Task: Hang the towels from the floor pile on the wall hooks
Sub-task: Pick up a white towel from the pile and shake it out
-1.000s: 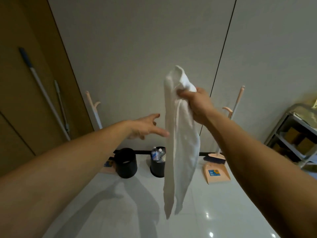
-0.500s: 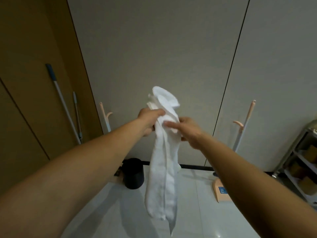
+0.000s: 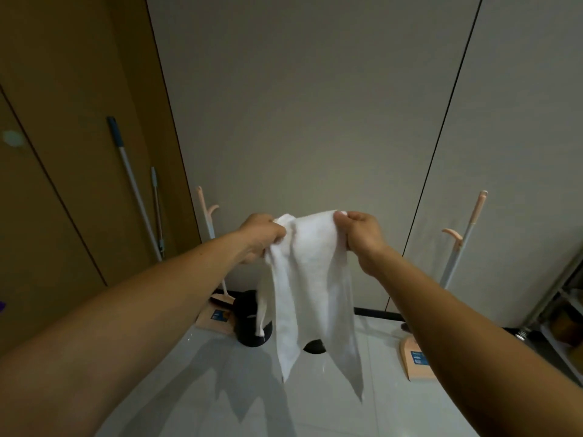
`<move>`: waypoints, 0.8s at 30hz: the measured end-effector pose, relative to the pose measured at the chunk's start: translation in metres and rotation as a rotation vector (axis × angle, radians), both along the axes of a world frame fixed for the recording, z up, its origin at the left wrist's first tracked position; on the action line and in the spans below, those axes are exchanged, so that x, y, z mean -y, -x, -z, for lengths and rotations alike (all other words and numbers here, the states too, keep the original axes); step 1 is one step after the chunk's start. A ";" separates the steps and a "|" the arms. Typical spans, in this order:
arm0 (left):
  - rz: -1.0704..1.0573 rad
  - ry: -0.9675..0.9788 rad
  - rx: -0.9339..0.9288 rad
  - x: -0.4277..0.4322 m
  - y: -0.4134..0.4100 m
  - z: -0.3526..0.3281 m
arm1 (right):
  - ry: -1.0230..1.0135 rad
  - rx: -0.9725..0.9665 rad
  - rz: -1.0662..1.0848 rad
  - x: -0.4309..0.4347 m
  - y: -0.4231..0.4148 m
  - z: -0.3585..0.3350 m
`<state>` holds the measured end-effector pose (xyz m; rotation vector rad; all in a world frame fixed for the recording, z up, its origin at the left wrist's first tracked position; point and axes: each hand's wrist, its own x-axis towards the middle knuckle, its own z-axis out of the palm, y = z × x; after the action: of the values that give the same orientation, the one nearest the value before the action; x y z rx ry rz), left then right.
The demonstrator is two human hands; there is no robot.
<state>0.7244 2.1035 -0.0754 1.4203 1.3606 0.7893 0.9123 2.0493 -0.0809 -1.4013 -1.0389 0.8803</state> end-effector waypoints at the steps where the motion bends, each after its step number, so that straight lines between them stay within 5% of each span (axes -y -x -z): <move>1: -0.063 -0.050 -0.068 -0.004 0.009 0.000 | 0.005 -0.040 0.069 -0.002 -0.007 0.000; 5: -0.198 -0.032 -0.112 -0.022 0.054 0.010 | 0.034 -0.216 0.291 -0.005 -0.043 -0.002; 10: -0.280 0.016 -0.169 -0.032 0.090 0.022 | 0.017 -0.108 0.359 -0.001 -0.070 -0.001; 17: -0.375 0.042 0.207 -0.036 0.091 0.009 | 0.125 0.221 0.341 0.005 -0.081 0.014; 22: -0.402 -0.024 0.349 -0.044 0.087 -0.008 | 0.067 -0.226 0.210 0.003 -0.091 -0.008; 24: -0.403 -0.037 0.337 -0.047 0.089 -0.011 | 0.085 -0.257 0.106 0.009 -0.088 -0.003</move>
<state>0.6358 2.1508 -0.0645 0.9903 1.3842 1.2599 1.0002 2.0404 -0.0782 -1.3591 -0.7330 1.0061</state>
